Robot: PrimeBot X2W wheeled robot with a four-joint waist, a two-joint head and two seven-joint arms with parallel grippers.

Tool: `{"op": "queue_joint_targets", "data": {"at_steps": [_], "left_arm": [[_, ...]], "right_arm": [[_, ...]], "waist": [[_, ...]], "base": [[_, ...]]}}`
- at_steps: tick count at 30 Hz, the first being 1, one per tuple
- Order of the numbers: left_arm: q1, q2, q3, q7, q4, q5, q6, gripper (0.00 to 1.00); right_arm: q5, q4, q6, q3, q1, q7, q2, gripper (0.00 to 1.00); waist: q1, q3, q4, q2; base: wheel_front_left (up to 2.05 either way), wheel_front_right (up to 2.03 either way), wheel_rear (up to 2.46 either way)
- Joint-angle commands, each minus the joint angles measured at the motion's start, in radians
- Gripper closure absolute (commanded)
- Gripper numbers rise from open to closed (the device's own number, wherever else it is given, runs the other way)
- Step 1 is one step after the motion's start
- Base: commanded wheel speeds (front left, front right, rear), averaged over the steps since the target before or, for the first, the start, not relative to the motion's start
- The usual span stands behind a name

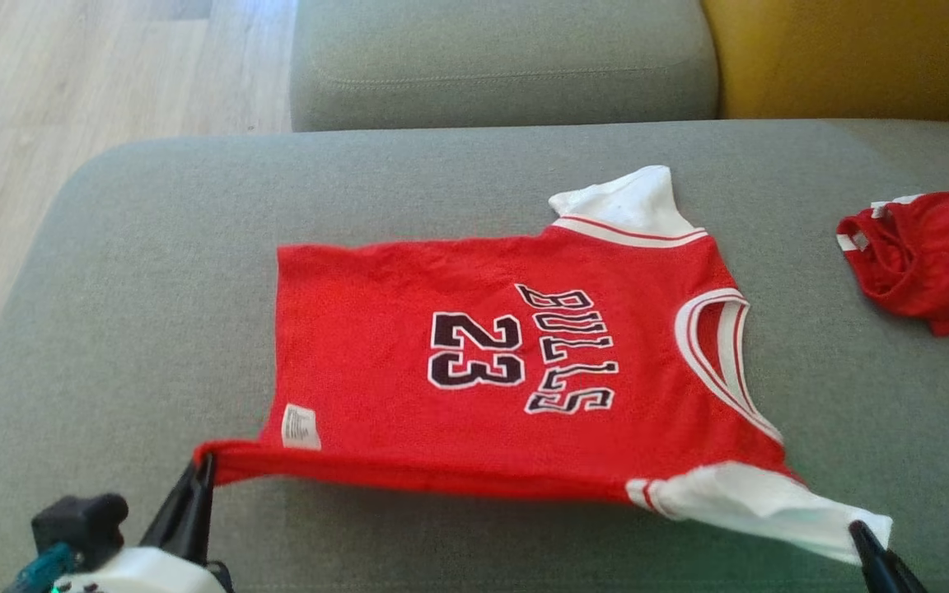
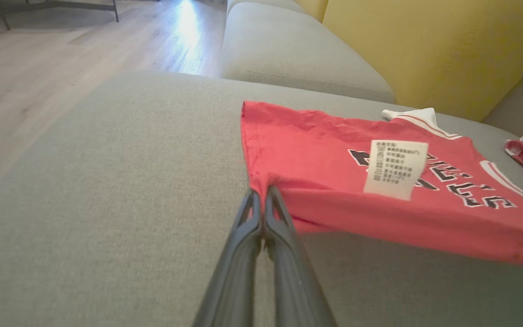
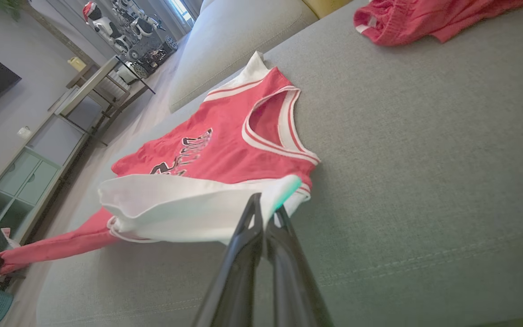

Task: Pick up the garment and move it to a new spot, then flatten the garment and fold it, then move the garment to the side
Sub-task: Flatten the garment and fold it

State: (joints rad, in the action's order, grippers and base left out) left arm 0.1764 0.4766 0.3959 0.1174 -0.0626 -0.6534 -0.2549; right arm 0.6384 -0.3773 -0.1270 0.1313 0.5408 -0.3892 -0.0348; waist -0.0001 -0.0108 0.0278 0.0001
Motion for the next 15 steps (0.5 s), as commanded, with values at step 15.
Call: {"op": "queue_joint_targets", "data": {"at_steps": [15], "left_arm": [[-0.12,0.061,-0.012,-0.138,-0.03,-0.04,0.03,1.0]], "right_arm": [[-0.142,0.058,-0.004,-0.05,-0.274,-0.026,-0.016,1.0]], "waist": [[0.0001,0.123,0.027,-0.0001]], "base": [[0.0,0.0,0.0]]}}
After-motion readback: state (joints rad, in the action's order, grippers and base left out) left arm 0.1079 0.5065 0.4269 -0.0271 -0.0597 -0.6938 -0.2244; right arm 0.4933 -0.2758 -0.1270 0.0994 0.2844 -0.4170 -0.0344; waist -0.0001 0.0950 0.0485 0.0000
